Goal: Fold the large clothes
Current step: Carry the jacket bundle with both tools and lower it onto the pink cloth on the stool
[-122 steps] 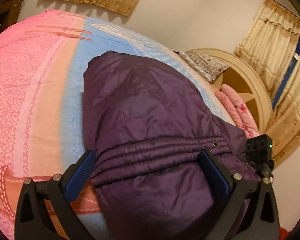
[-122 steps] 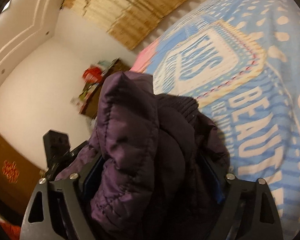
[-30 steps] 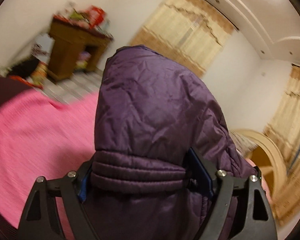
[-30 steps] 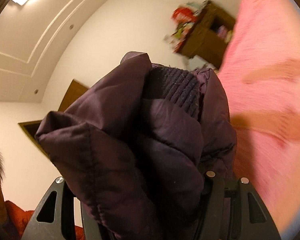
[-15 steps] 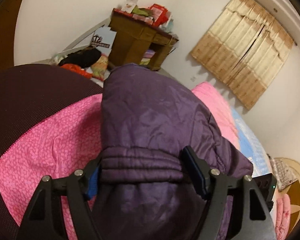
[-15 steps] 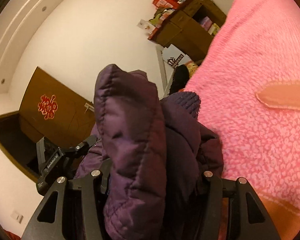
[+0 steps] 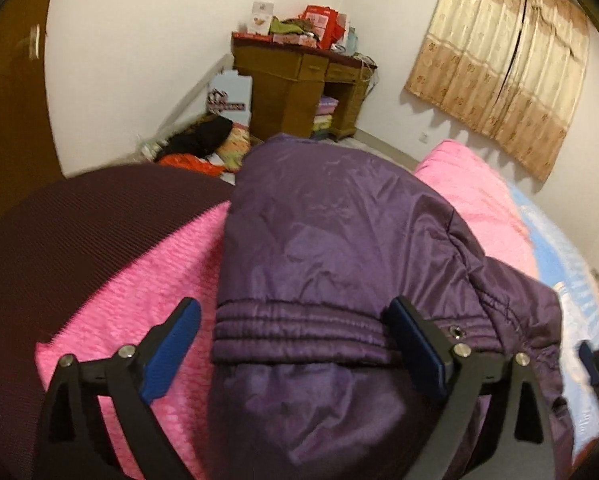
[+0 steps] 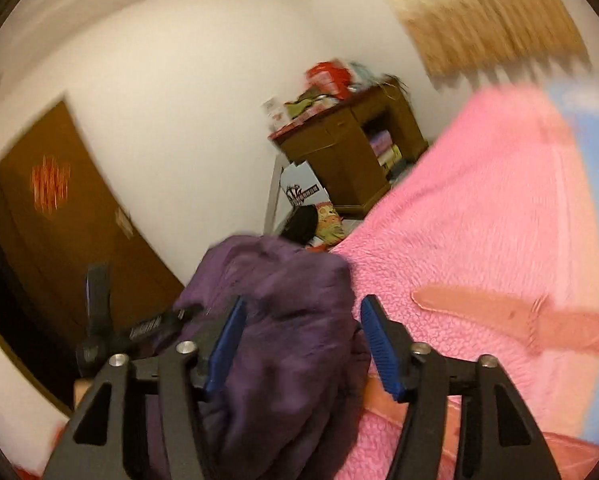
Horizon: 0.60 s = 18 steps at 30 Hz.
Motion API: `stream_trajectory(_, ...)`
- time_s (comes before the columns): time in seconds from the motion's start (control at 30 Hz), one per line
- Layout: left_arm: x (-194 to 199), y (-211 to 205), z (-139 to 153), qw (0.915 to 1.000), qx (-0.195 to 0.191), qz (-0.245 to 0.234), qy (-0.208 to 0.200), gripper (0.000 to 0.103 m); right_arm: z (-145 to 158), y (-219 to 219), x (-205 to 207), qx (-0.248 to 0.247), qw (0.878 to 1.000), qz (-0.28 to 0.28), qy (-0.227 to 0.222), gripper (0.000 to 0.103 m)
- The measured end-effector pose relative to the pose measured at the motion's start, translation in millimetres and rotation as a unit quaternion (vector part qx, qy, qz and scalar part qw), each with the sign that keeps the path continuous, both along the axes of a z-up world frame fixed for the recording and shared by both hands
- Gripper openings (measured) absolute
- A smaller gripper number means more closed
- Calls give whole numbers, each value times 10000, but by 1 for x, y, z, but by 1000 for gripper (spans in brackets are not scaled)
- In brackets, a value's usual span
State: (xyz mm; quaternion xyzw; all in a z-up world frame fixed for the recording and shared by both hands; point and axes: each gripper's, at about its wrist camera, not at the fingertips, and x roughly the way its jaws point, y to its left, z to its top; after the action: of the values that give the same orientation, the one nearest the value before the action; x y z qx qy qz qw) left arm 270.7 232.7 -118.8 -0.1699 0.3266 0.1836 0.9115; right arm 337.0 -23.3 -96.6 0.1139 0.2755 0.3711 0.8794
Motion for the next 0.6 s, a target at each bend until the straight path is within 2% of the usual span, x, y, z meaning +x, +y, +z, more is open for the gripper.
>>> stream_trajectory(0.03,-3,-2,3,9999,156,43,9,99,3,10,-8,-253,9996,66,-111,23)
stream_trajectory(0.07,-8,-4,8,9995,313,67,3,99,5,22,-17,-425,9988,157,-168,21)
stream_trajectory(0.13,-20,-7,16,9993,371,37,-92,100,2,40,-31,-509,9981,318,-137,21)
stream_trajectory(0.17,-25,-9,19,9993,354,-3,-121,103,-3,52,-33,-635,9974,329,-92,21)
stream_trajectory(0.27,-38,-20,24,9983,563,-109,-122,103,-24,75,-21,-918,9956,169,12,21)
stream_trajectory(0.37,-35,-30,20,9960,876,-179,-8,103,-51,81,-7,-853,9953,166,423,22)
stream_trajectory(0.43,-30,-33,12,9953,946,-208,82,103,-61,80,-5,-747,9955,152,560,22)
stream_trajectory(0.6,-22,-29,2,9957,905,-95,155,103,-77,103,-4,-1272,9916,76,230,21)
